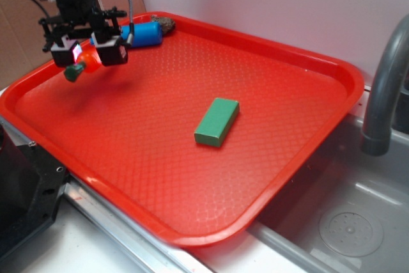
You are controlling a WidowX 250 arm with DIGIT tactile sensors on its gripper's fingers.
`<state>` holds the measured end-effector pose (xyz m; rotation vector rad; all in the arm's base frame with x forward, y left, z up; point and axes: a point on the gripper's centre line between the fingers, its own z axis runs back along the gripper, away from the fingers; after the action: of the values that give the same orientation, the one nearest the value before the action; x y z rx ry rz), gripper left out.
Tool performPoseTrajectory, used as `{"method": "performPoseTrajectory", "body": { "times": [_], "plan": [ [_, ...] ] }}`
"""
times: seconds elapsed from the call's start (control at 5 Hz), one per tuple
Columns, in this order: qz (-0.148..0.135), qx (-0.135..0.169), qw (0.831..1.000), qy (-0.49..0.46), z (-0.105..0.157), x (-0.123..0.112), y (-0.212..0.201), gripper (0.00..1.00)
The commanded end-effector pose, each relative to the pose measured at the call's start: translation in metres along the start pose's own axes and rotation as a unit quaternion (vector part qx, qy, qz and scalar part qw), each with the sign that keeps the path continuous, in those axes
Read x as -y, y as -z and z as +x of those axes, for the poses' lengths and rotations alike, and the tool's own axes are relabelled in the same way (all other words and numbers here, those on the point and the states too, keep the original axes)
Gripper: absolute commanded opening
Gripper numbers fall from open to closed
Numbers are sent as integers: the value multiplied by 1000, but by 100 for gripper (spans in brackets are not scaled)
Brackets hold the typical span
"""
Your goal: Grab the carrot.
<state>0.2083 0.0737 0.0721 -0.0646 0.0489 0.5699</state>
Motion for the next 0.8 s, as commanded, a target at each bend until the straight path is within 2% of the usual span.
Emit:
{"method": "performPoseTrajectory", "body": {
  "times": [0.0, 0.2, 0.6],
  "plan": [
    [-15, 27, 983, 180, -29, 50, -90, 0],
    [-20, 29, 973, 226, -55, 72, -110, 0],
    [-6, 64, 954, 292, -107, 92, -132, 0]
  ]
}}
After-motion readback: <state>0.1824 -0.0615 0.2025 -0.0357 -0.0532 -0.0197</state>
